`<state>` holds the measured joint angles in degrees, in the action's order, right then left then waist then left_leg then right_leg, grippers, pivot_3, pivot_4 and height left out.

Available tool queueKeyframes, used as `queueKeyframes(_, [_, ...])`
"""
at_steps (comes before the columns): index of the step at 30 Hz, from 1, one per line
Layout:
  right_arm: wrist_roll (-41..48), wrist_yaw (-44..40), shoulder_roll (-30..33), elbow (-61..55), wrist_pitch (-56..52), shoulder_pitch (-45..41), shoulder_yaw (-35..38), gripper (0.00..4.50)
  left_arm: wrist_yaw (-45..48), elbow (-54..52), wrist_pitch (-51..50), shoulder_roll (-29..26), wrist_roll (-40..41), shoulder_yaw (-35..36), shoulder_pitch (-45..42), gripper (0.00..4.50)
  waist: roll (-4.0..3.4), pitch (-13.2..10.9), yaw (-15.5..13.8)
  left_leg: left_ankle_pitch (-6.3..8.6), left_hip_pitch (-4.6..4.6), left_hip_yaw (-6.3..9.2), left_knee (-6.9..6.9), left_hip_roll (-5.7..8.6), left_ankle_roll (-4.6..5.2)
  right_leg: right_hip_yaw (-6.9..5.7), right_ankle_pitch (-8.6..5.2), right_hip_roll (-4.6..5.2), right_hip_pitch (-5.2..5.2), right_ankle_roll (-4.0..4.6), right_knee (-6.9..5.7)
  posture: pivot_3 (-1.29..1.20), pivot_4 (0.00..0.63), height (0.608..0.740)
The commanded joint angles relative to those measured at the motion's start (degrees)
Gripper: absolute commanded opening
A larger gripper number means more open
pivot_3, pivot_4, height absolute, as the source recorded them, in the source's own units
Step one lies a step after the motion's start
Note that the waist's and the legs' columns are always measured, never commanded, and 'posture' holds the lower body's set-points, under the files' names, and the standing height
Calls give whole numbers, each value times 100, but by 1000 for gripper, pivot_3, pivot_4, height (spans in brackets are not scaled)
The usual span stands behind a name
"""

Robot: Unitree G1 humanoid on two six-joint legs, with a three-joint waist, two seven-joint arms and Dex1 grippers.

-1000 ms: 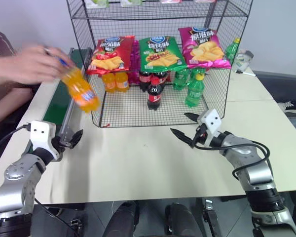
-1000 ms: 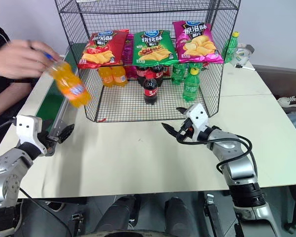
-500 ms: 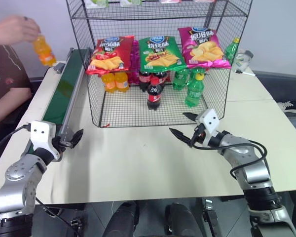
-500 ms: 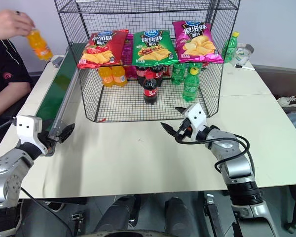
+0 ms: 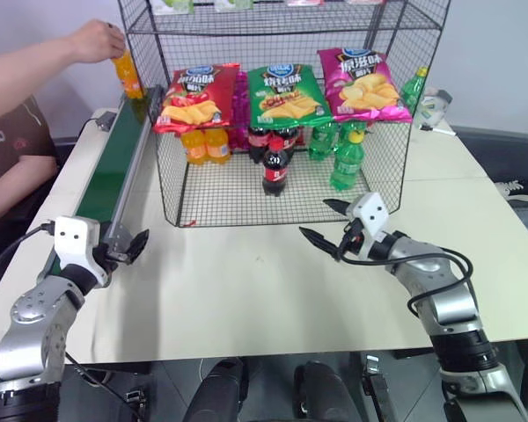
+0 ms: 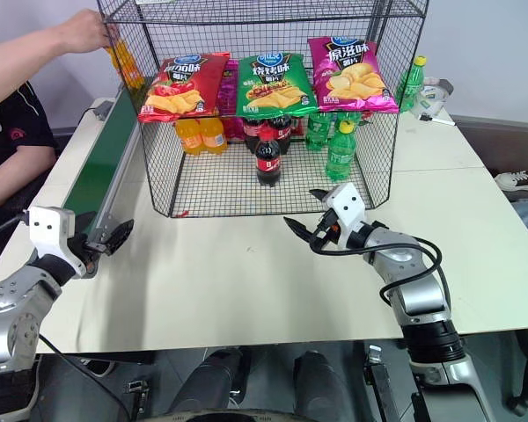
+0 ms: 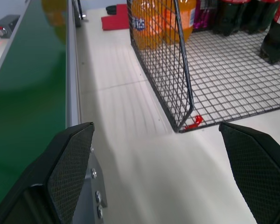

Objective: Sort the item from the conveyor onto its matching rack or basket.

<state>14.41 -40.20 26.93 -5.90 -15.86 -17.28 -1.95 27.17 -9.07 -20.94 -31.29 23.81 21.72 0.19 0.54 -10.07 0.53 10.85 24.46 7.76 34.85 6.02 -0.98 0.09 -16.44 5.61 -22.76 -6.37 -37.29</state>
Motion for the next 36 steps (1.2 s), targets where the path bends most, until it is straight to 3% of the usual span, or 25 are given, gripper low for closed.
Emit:
queueKeyframes(1, [9, 19, -63, -123, 90, -114, 2, 4500, -22, -69, 85, -24, 50, 180, -65, 4478, 0, 0, 1, 0, 0, 0, 0, 0, 0, 0, 0, 0, 0, 0, 0, 0, 150, 740])
queueKeyframes(19, [-123, 194, -212, -158, 159, -197, -71, 4500, -471, -119, -50, 212, 96, 326, -130, 4478, 0, 0, 2, 0, 0, 0, 0, 0, 0, 0, 3, -1, -2, -6, 0, 0, 150, 740])
queueKeyframes(23, [-178, 236, -235, -176, 180, -212, -88, 4500, -877, -166, -411, 30, -336, 147, -191, 4478, 0, 0, 4, 0, 0, 0, 0, 0, 0, -1, 6, -1, -1, -12, -1, 0, 150, 740])
queueKeyframes(26, [-265, 289, -270, -180, 202, -223, -124, 4500, -558, -114, -222, -60, -309, 60, -221, 4478, 0, 0, 1, 0, -1, 0, 0, 0, 0, -1, 8, -2, -2, -15, -1, 0, 150, 740])
queueKeyframes(36, [-311, 573, -655, -222, 343, -317, -149, 4500, -670, -182, 121, 468, -140, 171, -387, 4478, 0, 0, 4, -1, -1, 0, 0, 0, -1, -1, 10, -2, -11, -17, -2, 0, 150, 740])
